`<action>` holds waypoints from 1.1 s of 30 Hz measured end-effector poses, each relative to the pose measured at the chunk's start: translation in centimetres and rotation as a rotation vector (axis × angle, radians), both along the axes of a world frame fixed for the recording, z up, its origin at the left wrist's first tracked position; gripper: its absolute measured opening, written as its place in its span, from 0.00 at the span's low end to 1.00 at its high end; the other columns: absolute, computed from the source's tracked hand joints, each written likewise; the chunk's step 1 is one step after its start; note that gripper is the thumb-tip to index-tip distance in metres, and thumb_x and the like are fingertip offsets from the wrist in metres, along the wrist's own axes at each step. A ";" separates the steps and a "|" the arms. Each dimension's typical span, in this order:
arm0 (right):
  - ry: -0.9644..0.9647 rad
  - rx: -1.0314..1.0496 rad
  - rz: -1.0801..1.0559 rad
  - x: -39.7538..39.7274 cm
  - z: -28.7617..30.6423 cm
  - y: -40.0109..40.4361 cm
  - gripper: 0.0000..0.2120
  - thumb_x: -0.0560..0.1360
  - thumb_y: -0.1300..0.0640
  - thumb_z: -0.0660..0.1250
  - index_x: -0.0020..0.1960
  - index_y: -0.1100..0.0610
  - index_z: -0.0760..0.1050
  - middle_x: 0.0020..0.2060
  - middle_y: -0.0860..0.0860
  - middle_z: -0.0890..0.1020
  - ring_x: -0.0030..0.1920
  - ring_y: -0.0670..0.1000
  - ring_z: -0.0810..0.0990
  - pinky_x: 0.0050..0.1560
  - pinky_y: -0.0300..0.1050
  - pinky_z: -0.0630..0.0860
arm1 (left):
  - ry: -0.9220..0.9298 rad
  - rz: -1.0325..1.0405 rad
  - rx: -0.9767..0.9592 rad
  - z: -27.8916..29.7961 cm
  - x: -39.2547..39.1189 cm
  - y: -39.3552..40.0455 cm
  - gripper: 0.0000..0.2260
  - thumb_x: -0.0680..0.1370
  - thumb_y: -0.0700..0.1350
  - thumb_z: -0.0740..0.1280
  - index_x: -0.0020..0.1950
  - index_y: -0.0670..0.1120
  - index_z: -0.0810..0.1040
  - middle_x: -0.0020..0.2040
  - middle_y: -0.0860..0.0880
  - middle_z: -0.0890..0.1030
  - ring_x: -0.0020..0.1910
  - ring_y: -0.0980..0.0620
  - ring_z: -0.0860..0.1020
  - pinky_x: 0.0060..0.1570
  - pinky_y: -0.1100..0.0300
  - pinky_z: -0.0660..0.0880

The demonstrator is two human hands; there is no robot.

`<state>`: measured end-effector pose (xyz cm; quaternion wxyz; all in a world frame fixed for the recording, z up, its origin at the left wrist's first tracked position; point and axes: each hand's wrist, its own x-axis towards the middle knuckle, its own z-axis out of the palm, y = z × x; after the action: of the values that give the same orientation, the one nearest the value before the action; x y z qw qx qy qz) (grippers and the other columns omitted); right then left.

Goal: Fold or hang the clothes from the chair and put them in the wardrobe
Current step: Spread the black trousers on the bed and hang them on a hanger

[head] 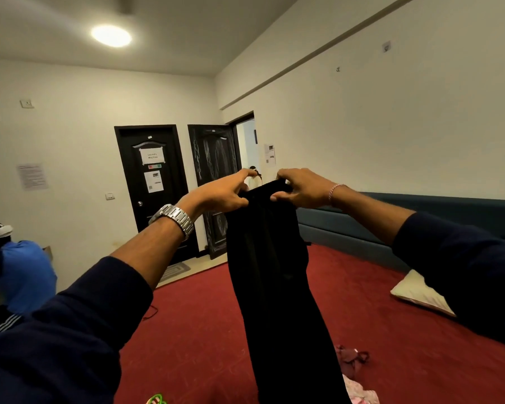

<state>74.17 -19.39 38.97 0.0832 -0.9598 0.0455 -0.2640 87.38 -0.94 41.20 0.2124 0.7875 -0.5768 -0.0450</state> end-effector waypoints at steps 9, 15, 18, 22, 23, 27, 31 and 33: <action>-0.329 0.384 -0.022 1.5 -2.6 1.0 0.24 0.72 0.47 0.76 0.62 0.58 0.74 0.44 0.50 0.79 0.43 0.48 0.78 0.39 0.33 0.73 | 0.249 0.033 -0.108 -3.3 -0.3 -1.5 0.10 0.82 0.38 0.61 0.63 0.39 0.70 0.44 0.46 0.75 0.35 0.54 0.73 0.34 0.63 0.70; -0.402 0.534 0.033 2.1 -2.3 0.8 0.19 0.73 0.44 0.74 0.55 0.56 0.78 0.48 0.52 0.82 0.48 0.51 0.81 0.48 0.43 0.81 | 0.565 0.063 -0.473 -5.0 -2.1 -2.4 0.10 0.76 0.49 0.59 0.48 0.43 0.72 0.38 0.46 0.73 0.36 0.50 0.72 0.38 0.56 0.68; -0.371 0.596 0.116 1.9 -2.2 0.3 0.13 0.76 0.46 0.72 0.54 0.54 0.80 0.47 0.51 0.83 0.50 0.53 0.83 0.49 0.45 0.83 | 0.409 0.002 -0.488 -4.4 -2.0 -2.6 0.25 0.81 0.61 0.62 0.48 0.38 0.79 0.38 0.46 0.79 0.35 0.49 0.77 0.37 0.57 0.72; -0.306 0.665 0.205 0.8 -2.6 0.0 0.16 0.78 0.42 0.67 0.50 0.54 0.83 0.43 0.53 0.85 0.45 0.53 0.84 0.41 0.44 0.81 | 0.068 -0.077 -0.441 -2.8 -1.3 -2.8 0.13 0.82 0.55 0.65 0.48 0.45 0.77 0.37 0.53 0.77 0.32 0.60 0.75 0.34 0.67 0.71; -0.269 0.684 0.221 0.6 -3.1 0.0 0.20 0.79 0.40 0.64 0.51 0.56 0.83 0.41 0.54 0.84 0.41 0.52 0.83 0.38 0.42 0.78 | -0.025 -0.088 -0.418 -2.2 -1.1 -3.0 0.13 0.81 0.56 0.65 0.52 0.46 0.77 0.42 0.52 0.79 0.38 0.59 0.77 0.39 0.65 0.72; -0.071 0.739 0.158 0.5 -5.8 -0.1 0.43 0.74 0.22 0.49 0.58 0.57 0.81 0.50 0.63 0.83 0.44 0.62 0.80 0.51 0.62 0.78 | -0.307 -0.143 -0.224 -0.3 -1.6 -3.9 0.15 0.81 0.57 0.65 0.59 0.47 0.74 0.53 0.52 0.78 0.51 0.52 0.77 0.51 0.60 0.71; -0.027 0.847 0.214 -0.4 -7.9 0.8 0.38 0.80 0.31 0.39 0.72 0.53 0.71 0.46 0.54 0.85 0.42 0.50 0.83 0.46 0.54 0.80 | -0.414 -0.185 -0.091 0.2 -2.7 -4.4 0.19 0.80 0.56 0.65 0.63 0.44 0.73 0.60 0.45 0.79 0.56 0.47 0.78 0.57 0.51 0.75; -0.032 0.869 0.254 -0.8 -8.8 1.1 0.34 0.81 0.33 0.38 0.74 0.48 0.68 0.61 0.59 0.81 0.58 0.59 0.81 0.59 0.56 0.78 | -0.448 -0.197 -0.061 -0.2 -2.6 -4.4 0.19 0.80 0.57 0.66 0.62 0.45 0.74 0.59 0.44 0.79 0.56 0.46 0.78 0.58 0.47 0.77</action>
<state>73.41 -18.28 30.22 0.5107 -0.8297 0.0326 -0.2230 84.77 -5.36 40.96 0.0974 0.7111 -0.6846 0.1275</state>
